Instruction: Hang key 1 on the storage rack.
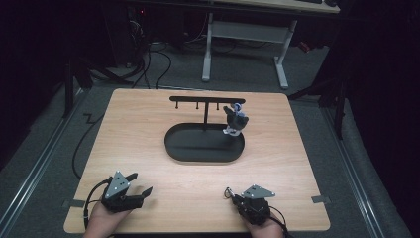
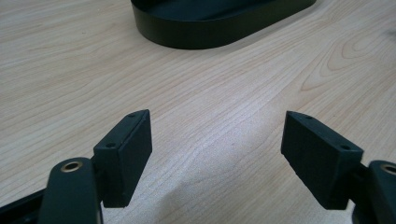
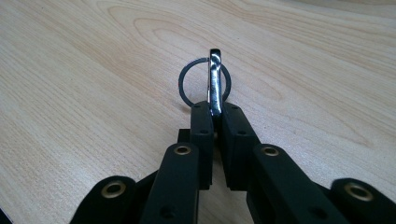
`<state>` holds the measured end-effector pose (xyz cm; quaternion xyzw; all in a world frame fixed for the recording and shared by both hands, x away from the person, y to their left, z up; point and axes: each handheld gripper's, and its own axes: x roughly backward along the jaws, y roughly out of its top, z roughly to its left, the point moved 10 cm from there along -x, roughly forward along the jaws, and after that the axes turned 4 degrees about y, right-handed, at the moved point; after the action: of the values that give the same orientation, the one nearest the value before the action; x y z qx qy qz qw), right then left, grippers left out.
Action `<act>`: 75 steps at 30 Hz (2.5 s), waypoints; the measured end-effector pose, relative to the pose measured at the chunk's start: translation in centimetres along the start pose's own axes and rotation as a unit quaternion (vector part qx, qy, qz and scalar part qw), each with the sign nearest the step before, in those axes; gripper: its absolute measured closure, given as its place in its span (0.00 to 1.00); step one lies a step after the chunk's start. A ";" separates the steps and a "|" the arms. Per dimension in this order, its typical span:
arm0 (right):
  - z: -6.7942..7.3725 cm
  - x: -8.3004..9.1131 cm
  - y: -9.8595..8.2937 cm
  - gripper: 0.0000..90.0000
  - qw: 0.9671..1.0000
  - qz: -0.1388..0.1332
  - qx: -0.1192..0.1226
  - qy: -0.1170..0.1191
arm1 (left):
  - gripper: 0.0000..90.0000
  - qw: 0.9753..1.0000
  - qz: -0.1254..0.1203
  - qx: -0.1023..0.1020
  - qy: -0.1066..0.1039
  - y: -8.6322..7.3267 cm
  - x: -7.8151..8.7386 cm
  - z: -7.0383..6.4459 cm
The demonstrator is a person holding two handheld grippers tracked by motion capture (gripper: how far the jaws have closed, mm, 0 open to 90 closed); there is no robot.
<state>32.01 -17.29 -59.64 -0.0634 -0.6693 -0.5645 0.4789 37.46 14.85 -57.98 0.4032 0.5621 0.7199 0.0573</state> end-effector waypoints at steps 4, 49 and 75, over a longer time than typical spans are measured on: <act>0.0 0.0 0.0 0.95 1.000 0.004 0.002 0.005 | 0.28 1.000 -0.001 0.000 0.000 0.0 0.0 0.0; -3.0 6.0 3.1 0.95 0.951 0.294 0.092 0.044 | 0.28 1.000 -0.009 -0.002 -0.012 0.3 0.3 -0.4; -5.4 9.5 8.3 0.95 0.952 0.299 0.061 0.013 | 0.28 1.000 -0.008 -0.001 -0.010 0.2 0.4 -0.4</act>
<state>35.25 -23.02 -47.62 -0.2236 -0.6468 -0.3545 0.6372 37.01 14.73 -57.58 0.4057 0.5642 0.7157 0.0695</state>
